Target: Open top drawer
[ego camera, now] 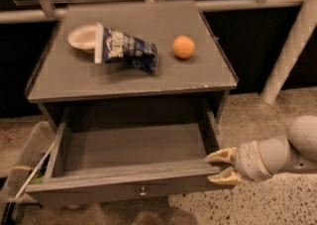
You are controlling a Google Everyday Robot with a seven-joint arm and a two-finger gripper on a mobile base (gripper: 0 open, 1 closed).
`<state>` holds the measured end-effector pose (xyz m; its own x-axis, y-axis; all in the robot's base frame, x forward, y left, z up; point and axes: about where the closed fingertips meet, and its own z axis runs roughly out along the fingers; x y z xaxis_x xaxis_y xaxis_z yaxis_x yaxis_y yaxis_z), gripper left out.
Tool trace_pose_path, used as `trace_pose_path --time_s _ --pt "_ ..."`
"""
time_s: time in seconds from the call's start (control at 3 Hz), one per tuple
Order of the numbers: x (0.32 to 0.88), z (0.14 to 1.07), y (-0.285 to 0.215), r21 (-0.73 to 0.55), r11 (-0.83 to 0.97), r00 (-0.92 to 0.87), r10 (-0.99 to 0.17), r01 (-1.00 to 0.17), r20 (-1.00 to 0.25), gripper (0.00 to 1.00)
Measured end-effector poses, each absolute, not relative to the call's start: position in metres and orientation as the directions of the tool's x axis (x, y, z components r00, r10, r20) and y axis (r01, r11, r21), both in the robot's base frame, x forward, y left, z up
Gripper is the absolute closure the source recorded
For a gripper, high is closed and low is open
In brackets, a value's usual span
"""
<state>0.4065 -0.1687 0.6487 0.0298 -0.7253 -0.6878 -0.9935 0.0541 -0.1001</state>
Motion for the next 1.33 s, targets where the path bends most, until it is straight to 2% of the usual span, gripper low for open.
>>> trace_pose_path --time_s 0.33,1.0,1.33 --pt "0.407 0.651 -0.169 -0.100 0.054 0.030 -0.725 -0.994 -0.688 0.99" --pt "0.370 0.655 -0.179 -0.072 0.077 -0.008 -0.736 -0.994 -0.677 1.00" --pt "0.370 0.655 -0.179 -0.072 0.077 -0.008 -0.736 -0.994 -0.677 0.82"
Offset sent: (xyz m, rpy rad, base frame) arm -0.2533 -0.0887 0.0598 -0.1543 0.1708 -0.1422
